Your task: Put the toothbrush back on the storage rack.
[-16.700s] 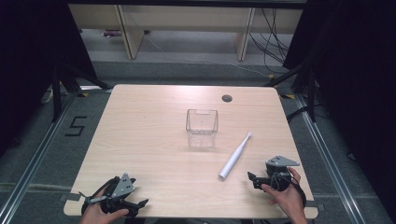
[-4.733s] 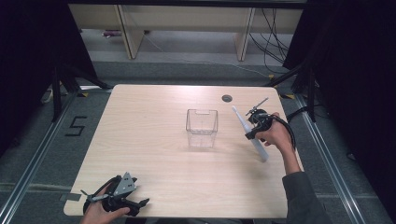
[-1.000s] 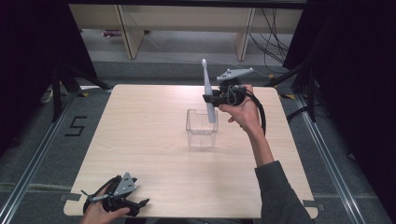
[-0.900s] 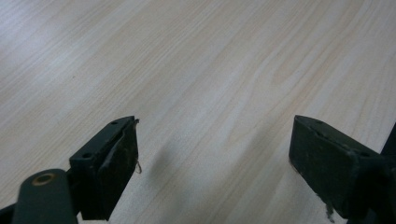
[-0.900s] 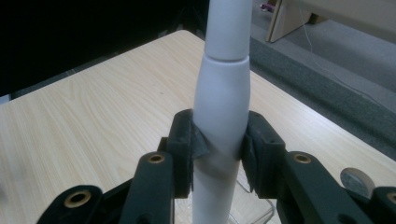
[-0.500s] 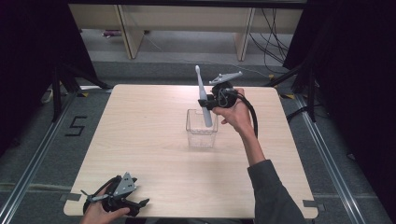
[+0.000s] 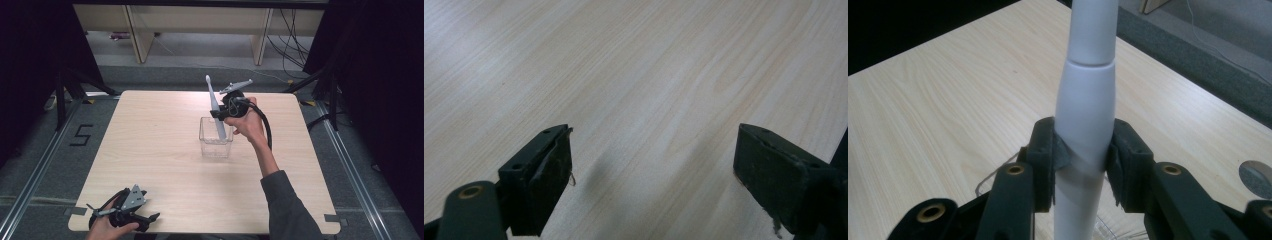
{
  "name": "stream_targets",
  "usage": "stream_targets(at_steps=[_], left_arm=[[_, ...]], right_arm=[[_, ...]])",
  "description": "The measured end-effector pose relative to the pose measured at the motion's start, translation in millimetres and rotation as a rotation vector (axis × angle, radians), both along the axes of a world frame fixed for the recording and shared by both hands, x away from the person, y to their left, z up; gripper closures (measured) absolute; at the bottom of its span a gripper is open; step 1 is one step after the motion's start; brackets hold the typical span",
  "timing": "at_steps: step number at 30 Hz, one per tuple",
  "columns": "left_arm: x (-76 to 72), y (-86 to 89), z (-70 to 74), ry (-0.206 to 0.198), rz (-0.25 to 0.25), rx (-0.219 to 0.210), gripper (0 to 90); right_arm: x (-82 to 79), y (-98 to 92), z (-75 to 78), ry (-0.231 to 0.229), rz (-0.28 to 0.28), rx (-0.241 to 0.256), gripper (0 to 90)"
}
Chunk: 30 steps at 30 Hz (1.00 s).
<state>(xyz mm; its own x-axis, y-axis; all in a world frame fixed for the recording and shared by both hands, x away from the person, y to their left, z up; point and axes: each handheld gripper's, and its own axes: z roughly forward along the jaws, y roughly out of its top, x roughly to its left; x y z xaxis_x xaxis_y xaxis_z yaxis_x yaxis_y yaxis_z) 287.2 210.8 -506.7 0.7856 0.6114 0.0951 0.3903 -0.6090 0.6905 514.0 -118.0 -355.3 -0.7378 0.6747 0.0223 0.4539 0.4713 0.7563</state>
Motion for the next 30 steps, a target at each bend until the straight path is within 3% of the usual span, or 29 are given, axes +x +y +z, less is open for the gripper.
stream_targets(at_steps=[1, 6, 7, 13, 14, 17, 20, 30], left_arm=[[0.0, 0.1, 0.0, 0.0, 0.0, 0.001, 15.3], [1.1, 0.7, 0.5, -0.007, -0.012, 0.011, 15.3], [1.0, 0.6, 0.4, -0.006, -0.01, 0.009, 15.3], [0.0, 0.0, -0.2, -0.002, 0.0, 0.0, 15.3], [0.0, 0.1, -0.2, -0.002, 0.0, 0.001, 15.3], [0.0, 0.0, -0.2, -0.001, -0.001, 0.001, 15.3], [0.1, 0.2, -0.2, -0.001, 0.0, 0.001, 15.3], [-0.1, 0.4, 0.4, -0.005, 0.0, 0.004, 15.3]], right_arm=[[3.0, -0.2, -3.3, -0.024, 0.019, 0.0, 67.2], [5.0, -0.3, -13.6, 0.018, -0.003, -0.026, 67.2], [6.4, -0.8, -15.1, 0.005, 0.006, -0.044, 67.2], [7.8, 2.1, -22.9, 0.03, 0.006, -0.069, 67.2], [7.4, 3.5, -25.3, 0.047, -0.007, -0.054, 67.2], [10.0, 4.7, -30.4, 0.046, 0.004, -0.079, 67.2], [9.4, 7.8, -34.4, 0.082, -0.026, -0.085, 67.1], [11.1, 15.2, -46.1, 0.137, -0.01, -0.147, 67.2]])
